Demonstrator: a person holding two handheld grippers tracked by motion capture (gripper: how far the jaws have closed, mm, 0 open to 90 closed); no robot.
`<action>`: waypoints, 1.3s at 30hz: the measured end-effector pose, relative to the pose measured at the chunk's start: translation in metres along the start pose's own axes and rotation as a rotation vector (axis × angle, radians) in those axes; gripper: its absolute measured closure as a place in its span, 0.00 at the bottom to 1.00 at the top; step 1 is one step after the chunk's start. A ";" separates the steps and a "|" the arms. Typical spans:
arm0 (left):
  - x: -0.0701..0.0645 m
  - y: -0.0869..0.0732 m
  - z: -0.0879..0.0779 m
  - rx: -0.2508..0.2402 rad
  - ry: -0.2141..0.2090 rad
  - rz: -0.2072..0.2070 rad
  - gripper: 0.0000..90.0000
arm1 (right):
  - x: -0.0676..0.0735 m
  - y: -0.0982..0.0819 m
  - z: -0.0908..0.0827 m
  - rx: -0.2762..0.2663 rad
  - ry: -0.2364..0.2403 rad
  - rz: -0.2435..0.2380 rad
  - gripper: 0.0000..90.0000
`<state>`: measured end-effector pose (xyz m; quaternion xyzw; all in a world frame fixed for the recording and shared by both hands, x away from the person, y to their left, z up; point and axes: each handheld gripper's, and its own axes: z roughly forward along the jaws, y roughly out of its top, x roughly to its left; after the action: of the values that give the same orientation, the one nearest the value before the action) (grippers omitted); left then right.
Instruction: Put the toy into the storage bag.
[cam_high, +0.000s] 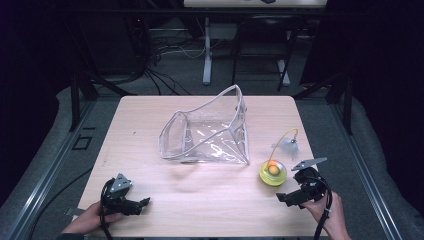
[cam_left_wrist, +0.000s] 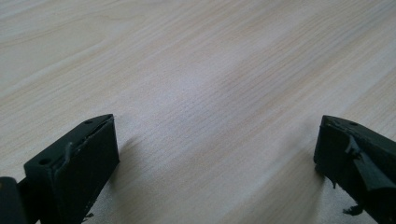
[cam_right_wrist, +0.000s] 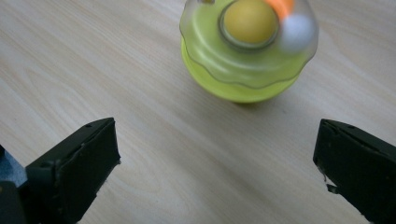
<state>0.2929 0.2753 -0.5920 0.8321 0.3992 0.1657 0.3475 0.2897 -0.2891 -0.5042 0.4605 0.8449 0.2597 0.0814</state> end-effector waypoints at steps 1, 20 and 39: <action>0.000 0.000 0.000 0.000 0.000 0.000 0.00 | 0.000 0.002 -0.001 0.002 0.002 -0.006 0.00; 0.000 0.000 0.000 0.000 0.000 0.001 0.00 | 0.007 0.032 -0.011 -0.045 0.044 -0.033 0.00; 0.000 0.000 0.000 0.001 0.000 0.002 0.00 | 0.014 0.057 -0.022 -0.099 0.037 -0.057 0.11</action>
<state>0.2930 0.2755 -0.5919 0.8329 0.3983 0.1657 0.3467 0.3155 -0.2609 -0.4545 0.4269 0.8451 0.3071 0.0959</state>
